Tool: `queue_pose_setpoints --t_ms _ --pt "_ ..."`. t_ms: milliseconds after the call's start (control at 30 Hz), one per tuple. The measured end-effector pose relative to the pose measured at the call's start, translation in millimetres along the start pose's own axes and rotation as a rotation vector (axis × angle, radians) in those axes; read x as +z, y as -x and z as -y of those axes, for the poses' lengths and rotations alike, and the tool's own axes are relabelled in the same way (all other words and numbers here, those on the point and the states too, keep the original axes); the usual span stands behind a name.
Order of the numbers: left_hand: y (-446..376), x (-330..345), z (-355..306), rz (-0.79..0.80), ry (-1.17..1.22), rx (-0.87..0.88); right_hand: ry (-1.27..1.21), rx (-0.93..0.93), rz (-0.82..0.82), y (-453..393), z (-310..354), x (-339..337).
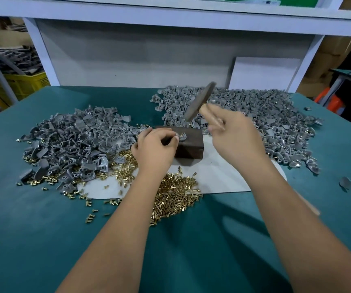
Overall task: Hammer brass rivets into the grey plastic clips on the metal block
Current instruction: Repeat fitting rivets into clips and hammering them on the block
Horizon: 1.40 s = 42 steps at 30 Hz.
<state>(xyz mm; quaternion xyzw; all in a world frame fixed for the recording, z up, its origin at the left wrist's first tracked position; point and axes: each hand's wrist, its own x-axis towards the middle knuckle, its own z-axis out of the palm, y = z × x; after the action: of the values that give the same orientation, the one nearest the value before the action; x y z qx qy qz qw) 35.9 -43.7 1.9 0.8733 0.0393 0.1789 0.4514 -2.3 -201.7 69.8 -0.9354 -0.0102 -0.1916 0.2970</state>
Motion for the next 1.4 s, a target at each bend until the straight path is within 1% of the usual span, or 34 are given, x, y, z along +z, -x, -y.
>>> queue_pose_setpoints --t_ms 67,100,133,200,233,267,300,367,400,433,533,567,633,667,700,767,833,867,933,1000,1100,1167,1200,1267,1333,1400 --pt "0.1 -0.3 -0.5 -0.002 -0.005 -0.013 0.083 -0.01 0.124 1.5 -0.3 5.7" --pt "0.0 -0.2 -0.3 -0.001 -0.005 -0.016 0.081 -0.016 0.128 1.1 1.1 5.6" --pt "-0.4 0.2 0.2 0.0 0.0 -0.019 0.052 -0.018 0.101 -0.8 2.5 3.9" --pt "-1.4 1.4 1.6 0.003 0.016 -0.027 -0.037 -0.016 -0.007 -5.2 3.3 -0.7" --pt "-1.9 2.1 2.2 0.002 0.022 -0.028 -0.042 -0.018 -0.056 -5.7 3.7 -2.3" --pt "-1.9 2.7 2.6 0.0 0.025 -0.025 -0.011 -0.017 -0.071 -5.1 4.4 -2.5" --pt "-1.8 3.0 2.6 -0.003 0.023 -0.02 0.054 -0.024 -0.041 -4.1 4.7 -1.1" --pt "-1.2 2.7 2.7 -0.015 0.007 -0.011 0.21 -0.067 0.09 -1.4 5.9 4.0" --pt "-0.9 2.6 3.0 -0.021 0.004 -0.008 0.242 -0.083 0.108 -0.4 8.3 4.2" --pt "-0.9 2.8 3.2 -0.025 0.011 -0.007 0.25 -0.093 0.081 -1.1 10.2 3.5" --pt "-1.2 3.6 3.3 -0.029 0.04 -0.016 0.188 -0.089 -0.098 -1.2 14.2 3.1" --pt "-1.3 3.9 3.2 -0.027 0.035 -0.013 0.185 -0.071 -0.096 -0.4 14.9 5.0" --pt "-1.8 3.9 3.3 -0.026 0.003 -0.009 0.19 -0.016 0.045 0.9 15.1 11.1" --pt "-1.8 3.6 3.2 -0.025 -0.007 -0.014 0.15 0.016 0.104 0.3 14.9 11.4" --pt "-2.1 3.3 3.4 -0.024 -0.007 -0.019 0.083 0.05 0.123 -1.8 15.5 9.3" --pt "-2.9 3.0 3.9 -0.013 0.011 -0.024 -0.06 0.089 0.064 -6.8 15.0 4.4" --pt "-2.9 2.9 3.2 -0.001 0.022 -0.025 -0.136 0.091 -0.015 -8.5 12.1 3.3" --pt "-2.7 2.9 2.7 -0.003 0.024 -0.027 -0.141 0.098 -0.006 -7.5 11.1 4.7" --pt "-2.8 3.1 1.7 -0.014 0.027 -0.04 -0.114 0.112 0.087 -3.3 8.1 13.2" --pt "-3.0 3.3 2.3 -0.02 0.019 -0.04 -0.161 0.127 0.136 -3.4 3.6 19.6" --pt "-2.9 3.6 3.1 -0.015 0.029 -0.034 -0.287 0.152 0.055 -9.6 -1.8 17.8" --pt "-2.2 3.7 2.9 -0.01 0.033 -0.031 -0.328 0.158 -0.008 -10.7 -6.0 17.6" --pt "-1.8 3.6 2.8 -0.009 0.034 -0.029 -0.311 0.152 -0.007 -10.5 -7.6 19.8" --pt "-2.1 3.3 3.2 -0.013 0.036 -0.034 -0.254 0.132 0.071 -7.8 -9.5 26.5" --pt "-2.8 3.0 3.4 -0.013 0.04 -0.039 -0.272 0.129 0.132 -8.6 -12.8 29.2" --pt "-2.5 2.2 3.1 -0.012 0.042 -0.037 -0.339 0.162 0.097 -13.5 -15.8 24.7"
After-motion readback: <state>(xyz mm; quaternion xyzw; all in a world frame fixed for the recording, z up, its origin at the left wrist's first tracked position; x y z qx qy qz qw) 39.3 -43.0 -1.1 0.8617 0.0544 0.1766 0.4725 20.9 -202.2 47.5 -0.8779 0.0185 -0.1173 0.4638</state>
